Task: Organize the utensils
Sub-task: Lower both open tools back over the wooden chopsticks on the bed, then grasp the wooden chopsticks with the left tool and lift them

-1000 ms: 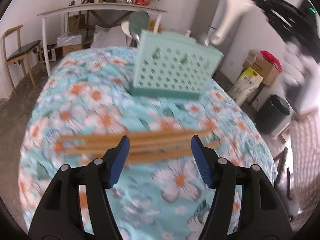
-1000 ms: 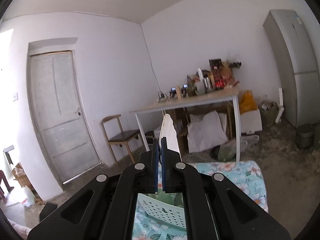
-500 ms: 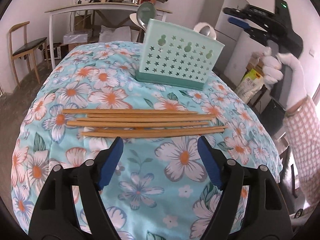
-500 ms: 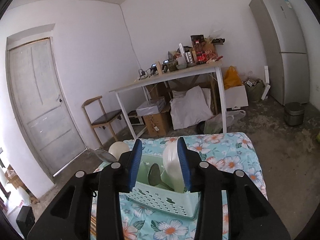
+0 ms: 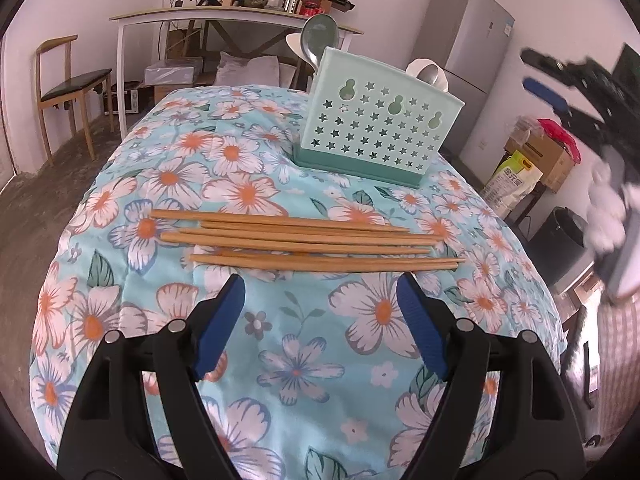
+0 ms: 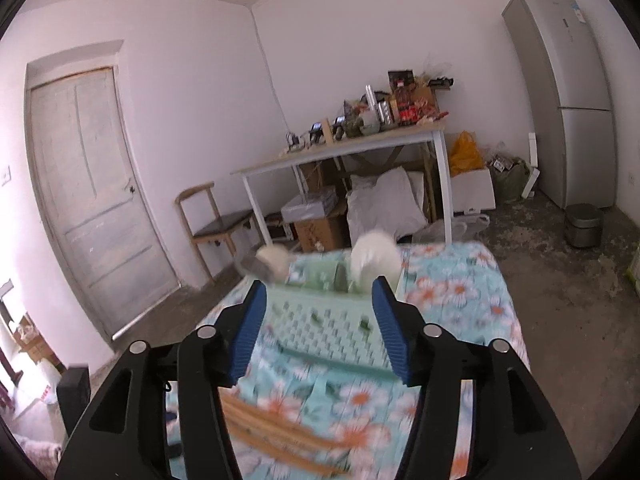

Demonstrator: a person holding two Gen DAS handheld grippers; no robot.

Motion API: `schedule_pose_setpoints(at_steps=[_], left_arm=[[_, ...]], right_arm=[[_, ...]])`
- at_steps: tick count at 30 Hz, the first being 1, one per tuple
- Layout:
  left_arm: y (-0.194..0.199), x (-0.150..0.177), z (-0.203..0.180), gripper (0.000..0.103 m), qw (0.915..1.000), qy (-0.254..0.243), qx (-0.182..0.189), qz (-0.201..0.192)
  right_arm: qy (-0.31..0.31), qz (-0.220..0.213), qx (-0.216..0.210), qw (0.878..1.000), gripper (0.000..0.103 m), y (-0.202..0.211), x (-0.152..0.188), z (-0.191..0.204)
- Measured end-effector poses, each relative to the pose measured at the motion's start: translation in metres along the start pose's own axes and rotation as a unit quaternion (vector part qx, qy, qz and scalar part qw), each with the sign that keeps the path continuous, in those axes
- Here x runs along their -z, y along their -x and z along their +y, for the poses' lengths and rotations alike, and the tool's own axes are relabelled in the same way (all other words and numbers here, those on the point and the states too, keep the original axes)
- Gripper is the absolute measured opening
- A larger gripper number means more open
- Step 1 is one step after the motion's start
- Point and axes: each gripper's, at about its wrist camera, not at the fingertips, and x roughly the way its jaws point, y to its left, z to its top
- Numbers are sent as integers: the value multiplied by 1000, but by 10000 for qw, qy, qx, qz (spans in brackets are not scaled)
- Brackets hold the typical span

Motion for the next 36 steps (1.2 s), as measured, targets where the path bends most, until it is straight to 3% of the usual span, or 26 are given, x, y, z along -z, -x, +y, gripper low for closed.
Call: schedule_pose_setpoints(at_steps=[8, 18, 24, 30, 36], left_arm=[[1, 0, -4, 74, 9999, -10, -147, 26], [0, 2, -2, 74, 9989, 179, -421, 97], [0, 2, 2, 74, 9968, 375, -699, 99], [3, 2, 15, 74, 9907, 749, -1135, 23], [5, 3, 29, 74, 9858, 1131, -1239, 34]], right_arm=[[268, 848, 254, 9957, 68, -12, 59, 18], [501, 1730, 945, 9791, 81, -24, 118, 16], [625, 1991, 1403, 9679, 88, -27, 142, 8], [511, 2321, 1513, 9595, 89, -33, 168, -2], [354, 2271, 1540, 9610, 96, -35, 175, -7]])
